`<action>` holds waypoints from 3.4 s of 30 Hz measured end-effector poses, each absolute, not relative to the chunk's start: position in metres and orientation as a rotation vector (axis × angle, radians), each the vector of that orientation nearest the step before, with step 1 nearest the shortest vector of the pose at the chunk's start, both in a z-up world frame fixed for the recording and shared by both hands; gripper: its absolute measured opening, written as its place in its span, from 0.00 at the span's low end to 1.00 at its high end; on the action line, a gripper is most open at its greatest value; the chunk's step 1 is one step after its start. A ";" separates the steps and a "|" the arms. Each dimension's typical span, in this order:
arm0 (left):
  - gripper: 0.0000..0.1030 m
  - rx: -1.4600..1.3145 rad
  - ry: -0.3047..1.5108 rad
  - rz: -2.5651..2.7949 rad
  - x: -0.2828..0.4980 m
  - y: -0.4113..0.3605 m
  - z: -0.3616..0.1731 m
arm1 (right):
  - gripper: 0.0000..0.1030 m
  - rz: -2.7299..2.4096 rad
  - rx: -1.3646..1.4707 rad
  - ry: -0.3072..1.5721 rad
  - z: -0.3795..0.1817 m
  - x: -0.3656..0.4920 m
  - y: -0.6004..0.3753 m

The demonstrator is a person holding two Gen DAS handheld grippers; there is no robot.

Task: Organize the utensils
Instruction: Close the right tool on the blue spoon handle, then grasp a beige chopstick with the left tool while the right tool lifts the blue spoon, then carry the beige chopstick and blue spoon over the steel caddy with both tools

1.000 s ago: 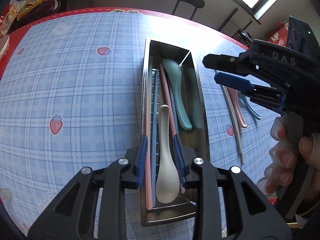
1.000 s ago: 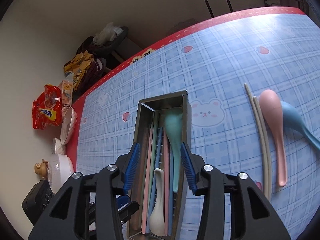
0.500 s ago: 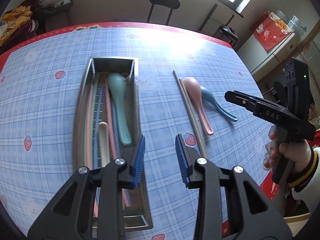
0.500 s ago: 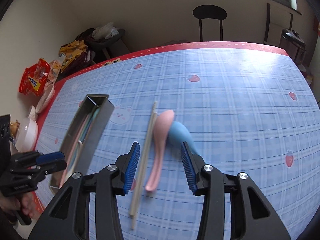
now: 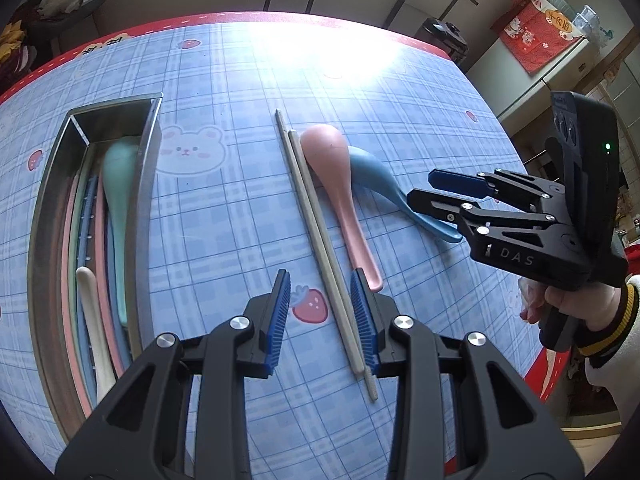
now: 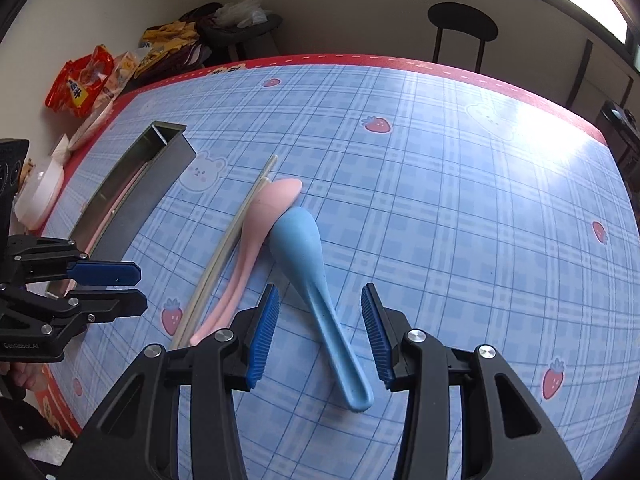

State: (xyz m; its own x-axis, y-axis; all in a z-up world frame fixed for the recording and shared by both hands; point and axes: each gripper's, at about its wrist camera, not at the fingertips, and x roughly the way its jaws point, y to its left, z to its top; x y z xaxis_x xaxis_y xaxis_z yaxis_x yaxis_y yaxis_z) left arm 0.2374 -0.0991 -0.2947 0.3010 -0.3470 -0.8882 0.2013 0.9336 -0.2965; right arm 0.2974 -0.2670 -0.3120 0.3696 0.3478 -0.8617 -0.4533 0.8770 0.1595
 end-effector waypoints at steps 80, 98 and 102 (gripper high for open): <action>0.11 -0.099 1.183 -0.288 0.253 -0.121 -0.339 | 0.08 0.536 -0.085 0.892 -0.338 0.236 -0.253; 0.10 -0.185 1.117 -0.301 0.199 -0.069 -0.286 | 0.07 0.511 -0.004 0.928 -0.328 0.231 -0.260; 0.10 -0.207 1.092 -0.277 0.188 -0.048 -0.273 | 0.07 0.507 0.060 0.910 -0.315 0.221 -0.260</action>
State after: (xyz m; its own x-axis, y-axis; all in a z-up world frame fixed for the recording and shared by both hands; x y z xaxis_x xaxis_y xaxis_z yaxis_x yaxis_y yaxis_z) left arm 0.1878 -0.0483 -0.2729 0.4319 -0.3219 -0.8425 0.1194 0.9463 -0.3003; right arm 0.2205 -0.2602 -0.3149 0.5052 0.4448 -0.7395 -0.3949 0.8811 0.2602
